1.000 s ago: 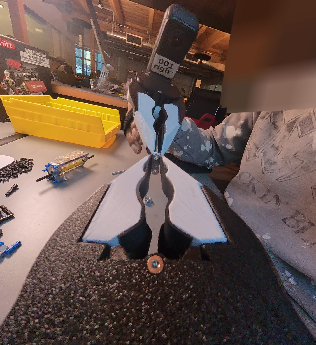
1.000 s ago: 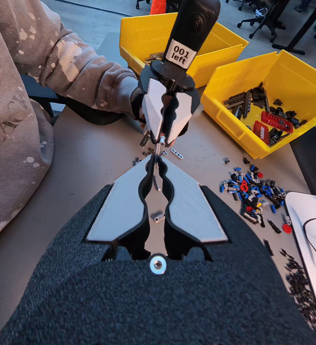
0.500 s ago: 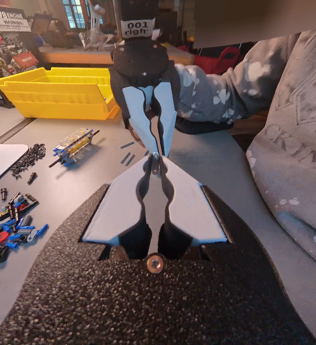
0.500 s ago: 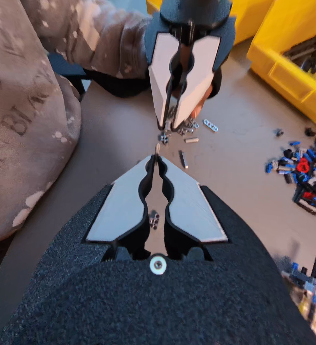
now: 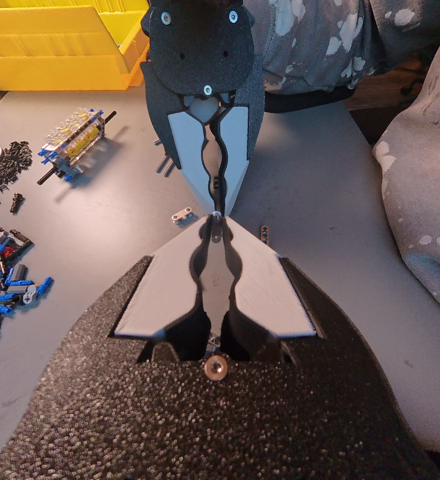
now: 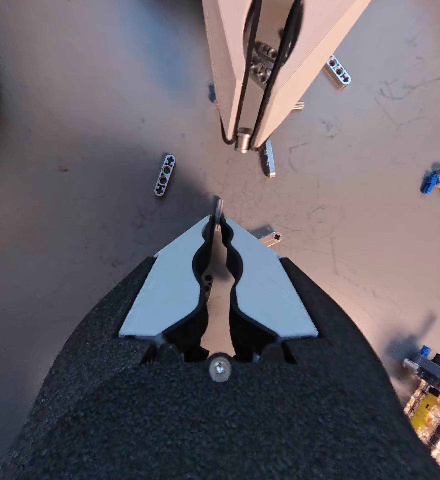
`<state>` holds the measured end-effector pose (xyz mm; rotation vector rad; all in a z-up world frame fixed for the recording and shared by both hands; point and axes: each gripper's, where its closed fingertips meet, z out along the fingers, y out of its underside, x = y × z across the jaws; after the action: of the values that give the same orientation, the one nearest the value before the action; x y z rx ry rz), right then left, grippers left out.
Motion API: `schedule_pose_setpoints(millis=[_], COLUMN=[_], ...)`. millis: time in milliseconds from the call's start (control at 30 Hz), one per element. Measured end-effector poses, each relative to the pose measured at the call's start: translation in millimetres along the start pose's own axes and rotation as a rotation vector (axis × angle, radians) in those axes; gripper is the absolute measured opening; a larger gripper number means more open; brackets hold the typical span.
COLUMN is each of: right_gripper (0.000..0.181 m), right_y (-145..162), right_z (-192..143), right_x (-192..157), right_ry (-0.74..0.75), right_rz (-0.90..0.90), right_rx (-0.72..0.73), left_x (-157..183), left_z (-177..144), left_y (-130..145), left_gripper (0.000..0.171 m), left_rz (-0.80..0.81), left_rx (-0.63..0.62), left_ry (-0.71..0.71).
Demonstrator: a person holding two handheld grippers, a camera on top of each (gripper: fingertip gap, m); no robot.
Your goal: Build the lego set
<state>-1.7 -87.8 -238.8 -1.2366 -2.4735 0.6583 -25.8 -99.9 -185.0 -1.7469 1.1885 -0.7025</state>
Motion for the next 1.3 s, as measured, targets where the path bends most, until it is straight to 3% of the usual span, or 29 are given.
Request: schedule_pose_setpoints(millis=[200, 433, 600, 700, 767, 900, 1100, 1300], right_gripper=[0.01, 0.015, 0.006, 0.006, 0.006, 0.006, 0.006, 0.006], right_y=[-4, -68, -84, -76, -61, -39, -26, -14], right_z=[-3, -58, -74, -70, -58, -24, -1, 8], right_x=[4, 16, 18, 20, 22, 16, 20, 24], right_ry=[0.038, 0.095, 0.112, 0.102, 0.113, 0.114, 0.156, 0.153], right_rz=[0.01, 0.077, 0.094, 0.113, 0.124, 0.109, 0.109, 0.133], right_rx=[0.066, 0.583, 0.719, 0.656, 0.526, 0.288, 0.13, 0.091], left_x=[3, -3, -4, -7, -9, -4, -14, -13], left_z=[4, -12, -24, -22, -16, -3, -12, -5], left_y=[-8, -49, -63, -51, -31, 8, 5, 10], left_gripper=[0.006, 0.006, 0.006, 0.006, 0.0, 0.006, 0.009, 0.01], left_rz=[-0.006, -0.081, -0.101, -0.079, -0.052, -0.001, -0.068, -0.075], left_rx=[0.047, 0.333, 0.434, 0.344, 0.208, -0.041, -0.017, -0.044], left_ry=[0.011, 0.002, 0.018, -0.008, -0.026, -0.012, -0.039, -0.039])
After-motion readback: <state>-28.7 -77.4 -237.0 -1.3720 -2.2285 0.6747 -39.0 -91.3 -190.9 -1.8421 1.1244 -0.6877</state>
